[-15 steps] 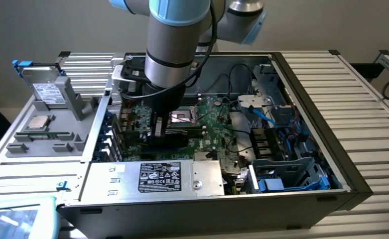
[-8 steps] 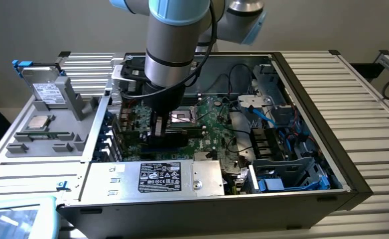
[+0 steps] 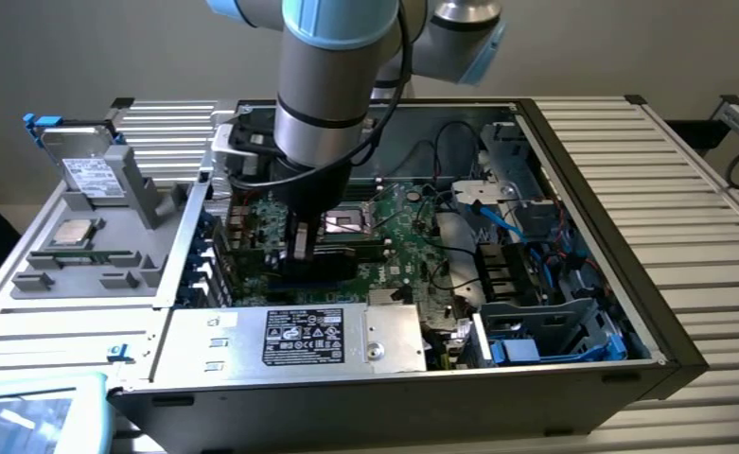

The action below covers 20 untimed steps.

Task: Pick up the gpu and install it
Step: 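Insert the gpu into the slot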

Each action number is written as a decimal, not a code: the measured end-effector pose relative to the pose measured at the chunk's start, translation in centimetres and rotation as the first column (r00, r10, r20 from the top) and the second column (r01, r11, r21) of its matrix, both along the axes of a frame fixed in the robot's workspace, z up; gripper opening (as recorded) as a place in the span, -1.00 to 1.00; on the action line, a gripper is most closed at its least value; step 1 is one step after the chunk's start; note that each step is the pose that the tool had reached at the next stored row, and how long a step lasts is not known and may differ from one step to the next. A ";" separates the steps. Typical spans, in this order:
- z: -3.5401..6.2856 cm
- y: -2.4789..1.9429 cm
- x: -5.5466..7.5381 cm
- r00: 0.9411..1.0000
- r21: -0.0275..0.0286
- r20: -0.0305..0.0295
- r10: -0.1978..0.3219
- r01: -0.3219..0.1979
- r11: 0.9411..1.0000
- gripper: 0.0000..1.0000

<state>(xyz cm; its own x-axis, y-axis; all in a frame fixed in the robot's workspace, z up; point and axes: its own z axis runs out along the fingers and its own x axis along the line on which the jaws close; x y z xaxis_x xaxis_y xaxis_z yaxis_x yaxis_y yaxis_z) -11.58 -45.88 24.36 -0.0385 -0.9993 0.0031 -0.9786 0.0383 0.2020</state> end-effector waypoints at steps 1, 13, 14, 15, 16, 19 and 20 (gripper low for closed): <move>-0.06 -0.02 0.0 1.000 0.000 0.000 0.000 0.000 1.000 -0.44; -0.30 -0.04 0.0 1.000 0.000 0.000 0.001 -0.001 1.000 -0.44; -0.30 -0.04 0.0 1.000 0.000 0.000 0.001 -0.001 1.000 -0.44; -0.30 -0.04 0.0 1.000 0.000 0.000 0.001 -0.001 1.000 -0.44; -0.30 -0.04 0.0 1.000 0.000 0.000 0.001 -0.001 1.000 -0.44; -0.36 -0.04 0.0 1.000 0.000 0.000 0.001 -0.001 1.000 -0.44; -0.36 -0.04 0.0 1.000 0.000 0.000 0.001 -0.001 1.000 -0.44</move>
